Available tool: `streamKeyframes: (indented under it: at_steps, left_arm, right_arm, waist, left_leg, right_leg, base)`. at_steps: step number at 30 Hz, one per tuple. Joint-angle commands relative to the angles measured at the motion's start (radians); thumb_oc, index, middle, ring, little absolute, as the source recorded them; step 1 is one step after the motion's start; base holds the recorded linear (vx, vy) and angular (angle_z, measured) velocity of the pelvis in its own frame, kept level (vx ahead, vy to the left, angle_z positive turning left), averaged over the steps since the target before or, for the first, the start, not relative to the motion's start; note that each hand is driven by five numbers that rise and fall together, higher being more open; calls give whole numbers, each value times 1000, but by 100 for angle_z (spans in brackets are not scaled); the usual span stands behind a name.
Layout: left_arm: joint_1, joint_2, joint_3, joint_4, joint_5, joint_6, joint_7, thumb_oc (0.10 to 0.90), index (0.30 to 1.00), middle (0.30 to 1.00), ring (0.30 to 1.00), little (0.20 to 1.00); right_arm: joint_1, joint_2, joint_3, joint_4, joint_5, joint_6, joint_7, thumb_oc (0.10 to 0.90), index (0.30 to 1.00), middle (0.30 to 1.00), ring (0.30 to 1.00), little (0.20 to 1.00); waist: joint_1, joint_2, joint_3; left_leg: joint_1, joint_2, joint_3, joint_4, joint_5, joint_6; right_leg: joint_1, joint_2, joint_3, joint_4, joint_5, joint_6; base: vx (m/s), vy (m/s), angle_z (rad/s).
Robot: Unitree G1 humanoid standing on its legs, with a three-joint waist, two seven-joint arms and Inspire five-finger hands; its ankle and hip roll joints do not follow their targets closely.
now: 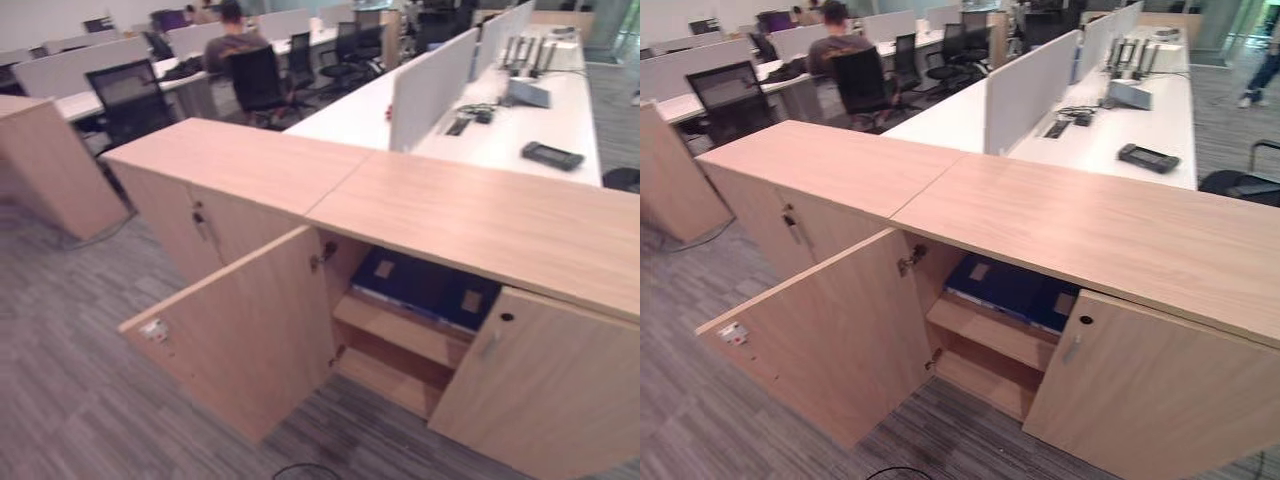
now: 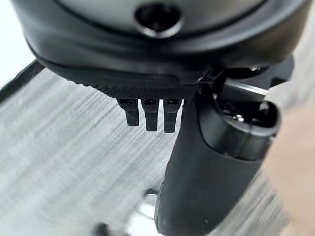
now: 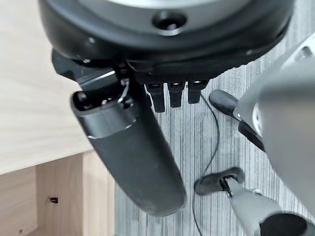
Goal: Put the empty folder in the office cabinet
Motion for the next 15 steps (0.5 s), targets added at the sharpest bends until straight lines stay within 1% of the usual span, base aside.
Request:
streamKeyframes:
  at_steps: [1,3,4,5,6,7,8,9,10,11,12,15]
  left_arm:
    - [-97,109,39,60,-58,-42,39,800,900,900,900,900]
    - [-95,182,112,98,-91,-48,53,800,900,900,900,900]
    - [-87,226,155,107,-107,-49,58,800,900,900,900,900]
    - [-84,276,198,108,-125,-51,57,800,900,900,900,900]
    - [-84,277,198,108,-125,-51,57,800,900,900,900,900]
    - [-81,380,279,122,-157,-47,47,800,900,900,900,900]
    - [-82,430,318,128,-179,-47,50,800,900,900,900,900]
    - [-81,435,321,130,-179,-47,47,800,900,900,900,900]
    - [-90,507,375,126,-224,-49,47,800,900,900,900,900]
    - [-90,509,376,126,-225,-48,46,800,900,900,900,900]
    - [-110,572,401,129,-249,-50,43,800,900,900,900,900]
    - [-164,627,386,116,-260,-48,32,800,900,900,900,900]
  right_arm:
    - [-61,-22,-38,22,43,-44,-6,800,900,900,900,900]
    - [-53,-32,-48,25,46,-43,10,800,900,900,900,900]
    - [-48,-34,-49,26,52,-42,14,800,900,900,900,900]
    - [-45,-30,-48,22,61,-41,19,800,900,900,900,900]
    - [-45,-30,-48,22,61,-41,18,800,900,900,900,900]
    - [-31,-31,-43,26,65,-39,27,800,900,900,900,900]
    - [-24,-33,-37,21,64,-38,33,800,900,900,900,900]
    - [-25,-29,-34,21,64,-38,32,800,900,900,900,900]
    - [-16,-38,-30,13,67,-36,39,800,900,900,900,900]
    - [-17,-36,-29,13,67,-36,39,800,900,900,900,900]
    - [-13,-48,-28,12,66,-37,38,800,900,900,900,900]
    - [-13,-69,-26,16,52,-33,39,800,900,900,900,900]
  waist:
    - [-13,-15,23]
    - [-30,-5,17]
    - [-28,-7,15]
    - [-26,-16,10]
    - [-26,-16,10]
    - [-20,-25,2]
    - [-19,-28,3]
    - [-21,-31,4]
    - [-21,-35,6]
    - [-22,-36,7]
    - [-28,-36,8]
    - [-41,-33,5]
  left_leg:
    - [23,54,-84,-7,-129,-89]
    - [21,55,-111,-7,-133,-90]
    - [25,53,-113,-7,-134,-89]
    - [27,52,-110,-7,-136,-91]
    - [27,52,-110,-7,-136,-91]
    - [32,61,-111,-7,-135,-95]
    - [36,68,-113,-7,-133,-99]
    - [37,69,-113,-7,-133,-100]
    - [44,82,-114,-7,-132,-107]
    - [45,83,-114,-7,-132,-108]
    - [46,98,-119,-7,-128,-117]
    - [44,122,-125,-7,-124,-130]
  right_leg:
    - [-124,-45,143,-164,182,60]
    - [-133,-47,313,-195,174,58]
    - [-134,-44,351,-198,177,55]
    - [-129,-37,369,-201,167,56]
    - [-130,-37,369,-201,167,56]
    - [-123,-20,374,-201,151,56]
    - [-122,-10,385,-201,144,52]
    - [-121,-9,386,-201,142,51]
    - [-116,6,392,-201,134,48]
    - [-115,6,392,-201,133,47]
    - [-106,24,389,-201,119,38]
    - [-97,47,382,-201,97,26]
  base:
    - [22,-21,68]
    - [90,-7,69]
    - [110,-39,36]
    - [69,-45,10]
    - [79,-131,5]
    - [75,-147,13]
    - [75,-152,22]
    - [69,-155,17]
    - [42,-105,4]
    - [65,-209,-5]
    - [31,-156,-7]
    - [26,-143,12]
